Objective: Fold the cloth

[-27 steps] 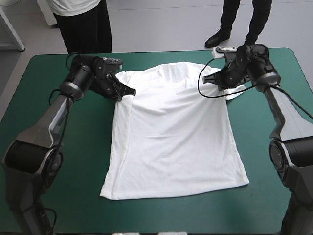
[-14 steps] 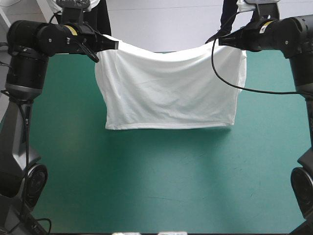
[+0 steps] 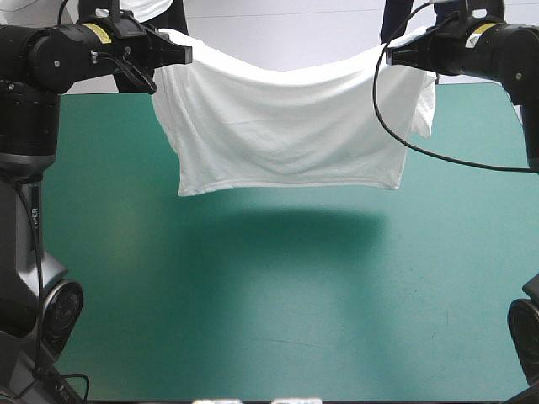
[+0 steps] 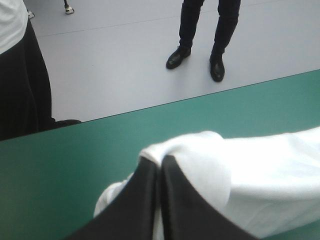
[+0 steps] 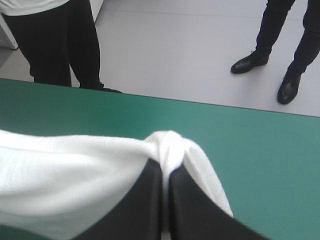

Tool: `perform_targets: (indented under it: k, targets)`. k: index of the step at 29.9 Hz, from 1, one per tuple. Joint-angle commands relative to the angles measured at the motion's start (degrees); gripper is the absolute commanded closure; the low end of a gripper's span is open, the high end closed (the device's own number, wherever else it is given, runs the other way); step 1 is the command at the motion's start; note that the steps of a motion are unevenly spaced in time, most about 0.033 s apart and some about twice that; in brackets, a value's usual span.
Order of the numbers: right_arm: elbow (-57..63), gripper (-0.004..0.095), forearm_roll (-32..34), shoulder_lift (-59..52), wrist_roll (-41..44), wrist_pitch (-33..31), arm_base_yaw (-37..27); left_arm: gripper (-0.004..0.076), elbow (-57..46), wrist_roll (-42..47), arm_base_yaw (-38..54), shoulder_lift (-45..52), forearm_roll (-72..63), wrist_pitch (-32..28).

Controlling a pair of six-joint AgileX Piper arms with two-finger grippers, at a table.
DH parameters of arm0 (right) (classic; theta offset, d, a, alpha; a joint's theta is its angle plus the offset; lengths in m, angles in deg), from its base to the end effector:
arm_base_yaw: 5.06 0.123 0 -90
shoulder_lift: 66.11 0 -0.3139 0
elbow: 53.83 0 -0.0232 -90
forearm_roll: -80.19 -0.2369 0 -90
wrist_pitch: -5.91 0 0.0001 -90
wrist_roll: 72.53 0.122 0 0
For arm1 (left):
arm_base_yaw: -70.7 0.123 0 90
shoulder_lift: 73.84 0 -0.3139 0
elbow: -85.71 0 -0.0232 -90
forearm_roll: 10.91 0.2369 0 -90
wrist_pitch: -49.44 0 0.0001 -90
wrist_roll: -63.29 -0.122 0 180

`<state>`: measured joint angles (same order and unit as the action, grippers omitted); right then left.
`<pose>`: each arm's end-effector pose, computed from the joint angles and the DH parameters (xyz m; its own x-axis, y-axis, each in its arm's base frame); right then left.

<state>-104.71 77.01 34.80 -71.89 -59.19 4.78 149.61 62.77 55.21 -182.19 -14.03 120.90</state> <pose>0.3304 0.0635 0.5494 -0.4251 -0.0387 -0.9043 -0.2010 0.9782 0.0526 0.3431 -0.1016 0.5530 -0.4233 0.1087 -0.8995 0.3080 0.9509 -0.0300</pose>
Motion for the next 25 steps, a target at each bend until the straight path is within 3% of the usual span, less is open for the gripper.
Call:
perform_targets:
  k: [1, 9, 14, 18, 21, 25]
  targets:
    - [-1.6, 0.0925, 2.3, 0.1, -0.6, 9.3, -0.1, 0.0734, 1.4, -0.1, -0.3, 0.0, 0.0, -6.9]
    - [-1.6, 0.0925, 7.5, 8.2, 2.0, 20.9, -0.6, 0.0734, 1.4, -0.4, -0.3, -5.8, 3.6, -23.0]
    - [-3.0, 0.0925, 7.5, 10.3, 1.8, 25.4, -0.6, 0.0734, 1.4, -0.6, -0.3, -7.8, 5.5, -27.2]
    - [-3.7, 0.0925, 7.5, 10.8, 1.8, 25.2, -0.7, 0.0734, 1.4, -0.6, -0.3, -8.9, 5.8, -27.9]
    - [-3.7, 0.0925, 7.3, 11.5, 1.8, 21.8, -0.7, 0.0734, 1.4, -0.6, -0.3, -9.8, 5.7, -27.6]
    - [-3.0, 0.0925, 6.1, 13.3, 2.3, 14.6, -0.7, 0.0734, 1.4, -0.6, -0.3, -12.2, 5.7, -21.4]
